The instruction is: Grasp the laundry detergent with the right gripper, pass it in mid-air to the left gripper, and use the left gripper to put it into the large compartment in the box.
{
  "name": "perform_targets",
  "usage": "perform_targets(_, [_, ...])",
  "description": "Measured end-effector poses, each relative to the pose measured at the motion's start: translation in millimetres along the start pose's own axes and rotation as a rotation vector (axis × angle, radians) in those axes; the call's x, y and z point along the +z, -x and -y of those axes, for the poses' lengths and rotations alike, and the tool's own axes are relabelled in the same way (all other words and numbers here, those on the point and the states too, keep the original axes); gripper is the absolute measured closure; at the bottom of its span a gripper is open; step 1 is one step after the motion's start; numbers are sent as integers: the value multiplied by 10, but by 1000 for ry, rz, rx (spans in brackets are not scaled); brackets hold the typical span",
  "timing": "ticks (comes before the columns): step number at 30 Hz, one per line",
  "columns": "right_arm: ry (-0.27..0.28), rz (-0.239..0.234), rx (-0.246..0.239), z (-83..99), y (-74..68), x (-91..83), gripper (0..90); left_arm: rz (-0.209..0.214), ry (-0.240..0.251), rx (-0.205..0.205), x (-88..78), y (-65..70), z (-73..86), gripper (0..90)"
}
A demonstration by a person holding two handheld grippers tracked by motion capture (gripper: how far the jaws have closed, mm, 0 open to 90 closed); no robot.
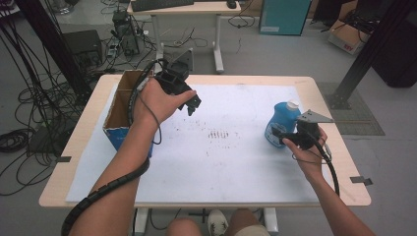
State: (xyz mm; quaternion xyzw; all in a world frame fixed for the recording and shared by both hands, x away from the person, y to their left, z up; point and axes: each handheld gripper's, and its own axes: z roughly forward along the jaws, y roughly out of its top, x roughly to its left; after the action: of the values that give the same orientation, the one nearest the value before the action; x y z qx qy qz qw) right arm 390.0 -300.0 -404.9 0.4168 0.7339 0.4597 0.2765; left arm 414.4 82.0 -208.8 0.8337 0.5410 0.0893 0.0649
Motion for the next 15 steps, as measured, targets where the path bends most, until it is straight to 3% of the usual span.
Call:
perform_targets(8, [5, -7, -16, -1, -1, 1, 215, -2, -9, 6, 24, 10, 11, 49])
perform_targets(10, [12, -16, -20, 1, 0, 4, 296, -3, -10, 5, 25, 6, 13, 49])
perform_targets(15, [12, -38, -23, 7, -5, 14, 400, -8, -11, 0, 17, -4, 22, 49])
